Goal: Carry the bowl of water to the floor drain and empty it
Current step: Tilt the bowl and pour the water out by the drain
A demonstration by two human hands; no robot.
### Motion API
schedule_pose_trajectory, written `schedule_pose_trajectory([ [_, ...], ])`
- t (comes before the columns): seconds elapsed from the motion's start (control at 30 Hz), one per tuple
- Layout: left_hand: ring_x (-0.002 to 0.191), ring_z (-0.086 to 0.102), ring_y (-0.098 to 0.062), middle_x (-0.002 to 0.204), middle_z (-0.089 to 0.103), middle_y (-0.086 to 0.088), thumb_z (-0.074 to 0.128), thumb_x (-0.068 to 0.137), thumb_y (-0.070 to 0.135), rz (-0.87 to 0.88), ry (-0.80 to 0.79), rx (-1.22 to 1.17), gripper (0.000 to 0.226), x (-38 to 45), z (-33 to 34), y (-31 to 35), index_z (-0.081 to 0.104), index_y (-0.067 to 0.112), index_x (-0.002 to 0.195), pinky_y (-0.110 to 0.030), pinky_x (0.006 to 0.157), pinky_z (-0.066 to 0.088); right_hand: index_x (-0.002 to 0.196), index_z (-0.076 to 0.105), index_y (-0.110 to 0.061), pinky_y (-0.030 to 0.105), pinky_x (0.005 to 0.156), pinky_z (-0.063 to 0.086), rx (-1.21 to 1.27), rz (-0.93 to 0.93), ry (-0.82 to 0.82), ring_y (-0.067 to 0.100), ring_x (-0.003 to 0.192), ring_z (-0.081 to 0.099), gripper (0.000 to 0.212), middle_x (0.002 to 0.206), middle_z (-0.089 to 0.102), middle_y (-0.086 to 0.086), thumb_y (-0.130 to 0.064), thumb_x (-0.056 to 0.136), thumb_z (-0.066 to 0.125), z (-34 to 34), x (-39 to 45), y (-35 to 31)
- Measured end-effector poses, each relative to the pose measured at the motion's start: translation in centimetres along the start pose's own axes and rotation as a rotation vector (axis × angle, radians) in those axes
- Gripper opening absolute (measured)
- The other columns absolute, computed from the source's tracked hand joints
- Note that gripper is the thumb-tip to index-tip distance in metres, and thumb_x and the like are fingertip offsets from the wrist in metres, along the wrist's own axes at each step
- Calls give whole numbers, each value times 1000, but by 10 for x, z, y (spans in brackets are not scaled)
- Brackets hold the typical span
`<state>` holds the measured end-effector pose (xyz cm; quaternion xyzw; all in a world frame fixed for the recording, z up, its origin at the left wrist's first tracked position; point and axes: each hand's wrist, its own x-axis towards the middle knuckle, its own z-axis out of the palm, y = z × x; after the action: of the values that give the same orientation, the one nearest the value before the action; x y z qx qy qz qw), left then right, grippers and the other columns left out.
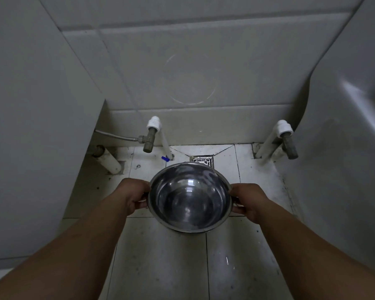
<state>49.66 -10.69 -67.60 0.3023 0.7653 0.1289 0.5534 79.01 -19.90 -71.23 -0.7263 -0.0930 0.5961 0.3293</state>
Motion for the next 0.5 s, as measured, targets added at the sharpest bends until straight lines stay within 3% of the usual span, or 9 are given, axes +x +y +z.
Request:
schedule_pose_trajectory([
  [0.4, 86, 70, -27, 93, 73, -15, 58, 94, -2, -1, -4, -23, 14, 2, 3, 0, 71, 1, 92, -44, 84, 62, 94, 76, 6, 26, 49, 58, 1, -11, -18, 26, 78, 62, 23, 85, 68, 16, 9, 87, 55, -3, -6, -4],
  [0.5, 90, 70, -28, 97, 73, -16, 58, 95, -2, -4, -9, -21, 13, 1, 4, 1, 70, 1, 92, -45, 87, 62, 100, 73, 12, 25, 48, 56, -6, -12, -12, 26, 79, 62, 23, 85, 68, 16, 9, 87, 54, -3, -6, -5],
])
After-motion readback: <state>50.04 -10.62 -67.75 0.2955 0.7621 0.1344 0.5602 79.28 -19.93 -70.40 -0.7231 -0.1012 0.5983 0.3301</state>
